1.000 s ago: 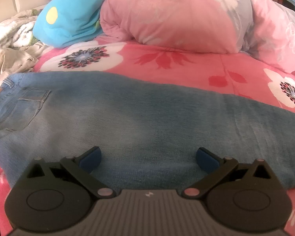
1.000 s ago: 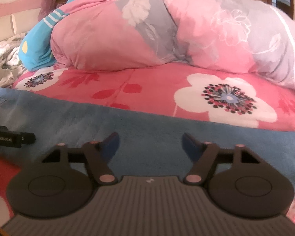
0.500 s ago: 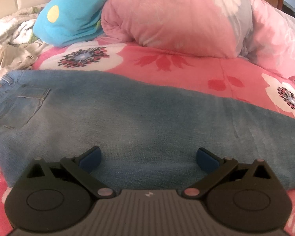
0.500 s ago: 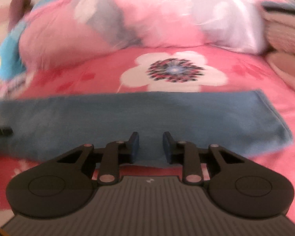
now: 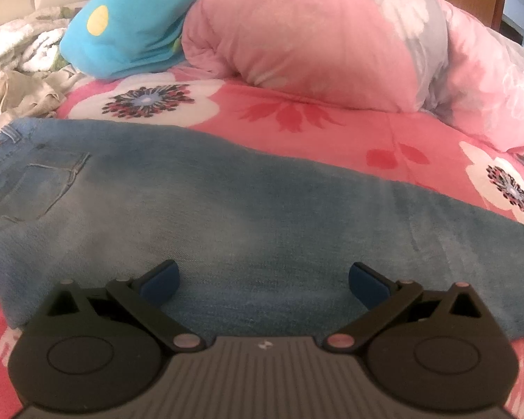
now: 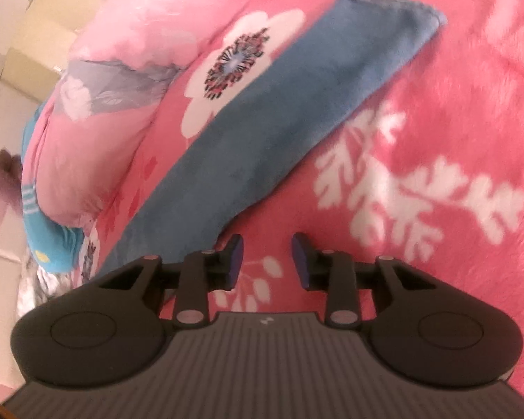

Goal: Fold clothes
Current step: 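Bring the right tool down to the jeans leg hem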

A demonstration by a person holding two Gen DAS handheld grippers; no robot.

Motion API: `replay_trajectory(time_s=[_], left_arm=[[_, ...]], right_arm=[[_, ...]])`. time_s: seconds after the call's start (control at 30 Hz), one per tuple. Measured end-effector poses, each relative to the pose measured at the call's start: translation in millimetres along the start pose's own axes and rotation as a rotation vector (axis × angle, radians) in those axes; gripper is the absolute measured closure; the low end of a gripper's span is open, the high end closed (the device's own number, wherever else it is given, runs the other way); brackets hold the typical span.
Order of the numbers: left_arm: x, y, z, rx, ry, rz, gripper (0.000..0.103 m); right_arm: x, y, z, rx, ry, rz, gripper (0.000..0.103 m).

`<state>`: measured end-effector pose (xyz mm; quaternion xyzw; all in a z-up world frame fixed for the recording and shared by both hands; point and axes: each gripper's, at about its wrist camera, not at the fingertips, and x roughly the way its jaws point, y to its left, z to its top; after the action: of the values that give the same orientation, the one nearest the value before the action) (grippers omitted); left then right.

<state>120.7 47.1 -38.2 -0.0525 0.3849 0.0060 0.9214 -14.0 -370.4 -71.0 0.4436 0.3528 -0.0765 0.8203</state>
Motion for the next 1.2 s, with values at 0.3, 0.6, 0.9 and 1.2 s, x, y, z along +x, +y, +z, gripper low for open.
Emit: replay_trajectory(time_s=[0.3,0.6,0.9,1.2], left_arm=[[2,-1,-2,0.011,-0.006,-0.002,0.0],[2,-1,-3,0.02,-0.007,0.002,0.0],[2,-1,-3,0.025,-0.007,0.005,0.0],[3,-4,-4,0.033,-0.01,0.013,0.0]], right_arm=[[12,-3,2,0.118,-0.044,0.08,0.045],[23,-9,14,0.205,-0.098,0.137,0.045],[34,-14,23,0.245,-0.15,0.179,0.045],[42,-15,32,0.259,-0.183,0.185,0.051]])
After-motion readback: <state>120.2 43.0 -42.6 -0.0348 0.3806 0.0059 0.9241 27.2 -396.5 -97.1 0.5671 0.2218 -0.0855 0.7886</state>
